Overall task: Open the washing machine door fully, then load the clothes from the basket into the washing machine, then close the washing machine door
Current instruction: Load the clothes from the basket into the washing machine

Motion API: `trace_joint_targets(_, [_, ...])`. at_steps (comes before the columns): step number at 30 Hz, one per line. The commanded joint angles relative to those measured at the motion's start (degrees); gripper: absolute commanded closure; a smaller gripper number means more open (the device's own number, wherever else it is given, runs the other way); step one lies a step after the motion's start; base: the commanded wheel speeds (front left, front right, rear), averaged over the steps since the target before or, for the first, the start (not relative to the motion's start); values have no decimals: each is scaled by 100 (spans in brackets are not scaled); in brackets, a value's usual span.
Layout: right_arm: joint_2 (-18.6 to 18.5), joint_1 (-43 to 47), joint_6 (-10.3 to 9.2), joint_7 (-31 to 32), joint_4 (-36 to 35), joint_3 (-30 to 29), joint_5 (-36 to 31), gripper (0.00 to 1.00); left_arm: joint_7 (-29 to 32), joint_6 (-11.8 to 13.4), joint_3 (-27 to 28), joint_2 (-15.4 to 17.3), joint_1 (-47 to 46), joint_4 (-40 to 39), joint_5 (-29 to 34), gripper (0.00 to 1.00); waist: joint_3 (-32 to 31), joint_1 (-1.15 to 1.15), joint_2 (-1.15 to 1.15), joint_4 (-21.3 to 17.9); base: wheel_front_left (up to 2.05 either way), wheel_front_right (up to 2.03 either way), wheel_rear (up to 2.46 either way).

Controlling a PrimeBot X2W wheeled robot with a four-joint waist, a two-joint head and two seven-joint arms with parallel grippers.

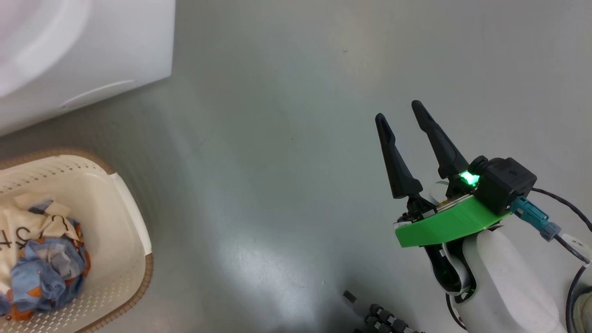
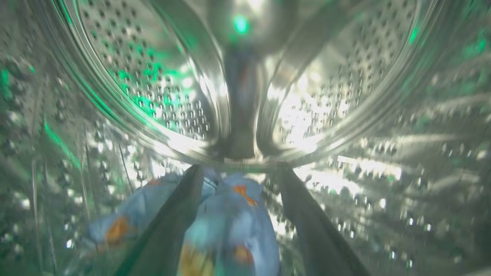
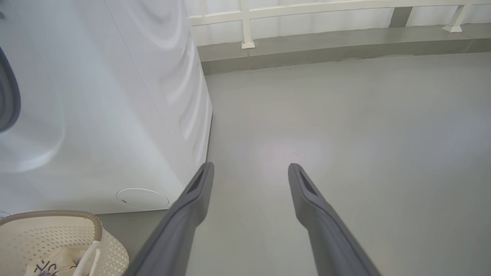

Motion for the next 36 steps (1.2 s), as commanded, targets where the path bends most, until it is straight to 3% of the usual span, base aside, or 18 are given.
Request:
trace_joint_targets(1, [-1, 74, 25, -46, -82, 104, -29, 0, 289, -19, -75, 293, -19, 41, 2, 0, -68, 0, 0, 7, 0, 0, 0])
trace_joint_targets(9, [7, 56, 25, -46, 11, 130, 11, 0, 704, -20, -447, 288, 42, 373, -93, 0, -363, 0, 0, 11, 0, 0, 0])
trace_joint_targets(16, [2, 48, 25, -46, 108, 165, 74, 0, 270, -20, -711, 206, 406, 427, -157, 0, -729, 0, 0, 39, 0, 0, 0])
trace_joint_targets(25, [-96, 72, 25, -46, 256, 205, 188, 0, -723, -20, -776, 43, 1094, 199, -387, 0, -1210, 0, 0, 152, 0, 0, 0])
trace_joint_targets(36, [-329, 203, 25, -46, 413, 213, 313, 0, -824, -18, -312, -327, 2645, -815, -345, 0, -1990, 0, 0, 421, 0, 0, 0])
